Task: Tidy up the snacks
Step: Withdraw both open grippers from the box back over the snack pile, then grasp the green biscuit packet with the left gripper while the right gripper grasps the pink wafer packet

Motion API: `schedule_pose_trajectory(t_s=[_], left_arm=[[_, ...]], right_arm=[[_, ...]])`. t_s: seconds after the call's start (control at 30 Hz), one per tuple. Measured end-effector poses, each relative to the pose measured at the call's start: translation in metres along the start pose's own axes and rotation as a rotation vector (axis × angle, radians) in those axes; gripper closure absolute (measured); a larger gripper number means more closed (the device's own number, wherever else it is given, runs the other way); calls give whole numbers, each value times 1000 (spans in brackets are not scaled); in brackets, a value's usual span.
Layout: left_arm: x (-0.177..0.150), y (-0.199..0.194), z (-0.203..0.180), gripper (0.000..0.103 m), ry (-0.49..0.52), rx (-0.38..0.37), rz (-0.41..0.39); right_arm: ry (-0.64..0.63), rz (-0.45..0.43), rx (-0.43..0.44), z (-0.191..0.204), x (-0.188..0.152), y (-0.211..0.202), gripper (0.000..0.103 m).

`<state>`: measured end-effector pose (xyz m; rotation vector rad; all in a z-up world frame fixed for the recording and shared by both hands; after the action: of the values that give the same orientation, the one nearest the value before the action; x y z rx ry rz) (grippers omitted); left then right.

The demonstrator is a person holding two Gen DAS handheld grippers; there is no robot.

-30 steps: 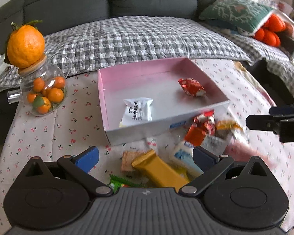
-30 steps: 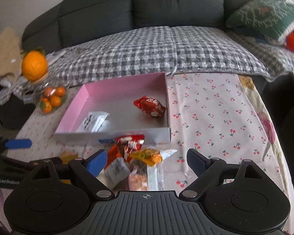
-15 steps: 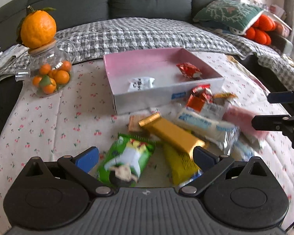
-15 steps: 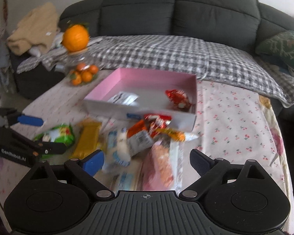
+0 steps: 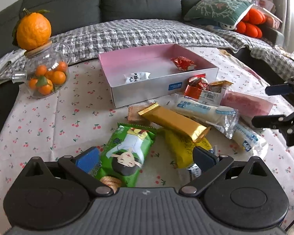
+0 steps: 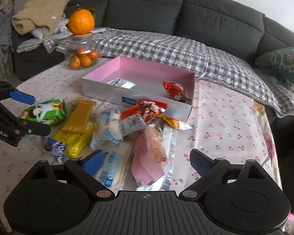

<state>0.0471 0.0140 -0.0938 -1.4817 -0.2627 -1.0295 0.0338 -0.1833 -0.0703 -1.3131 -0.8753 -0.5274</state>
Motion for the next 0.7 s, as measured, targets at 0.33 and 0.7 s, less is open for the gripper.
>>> schedule_pose_trajectory(t_s=[0.33,0.7], left_arm=[[-4,6,15,24,-49,-19,14],[-10,16,26,44,-62,-12,80]], right_arm=[[-38,7,-53,-4,0,13,16],[-77,25,-60,-1,-3,20,61]])
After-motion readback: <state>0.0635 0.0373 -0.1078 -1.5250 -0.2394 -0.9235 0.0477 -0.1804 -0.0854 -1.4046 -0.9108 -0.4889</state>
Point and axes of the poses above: each gripper's, at about its wrist camera, not at the fingertips, and y roughly the way its jaws point, z to its left, x to its top, the point moved 5 cm from there along y, roughly the way its jaws point, and after that the axes turned 10 degrees about y, right-handed, at the moved point
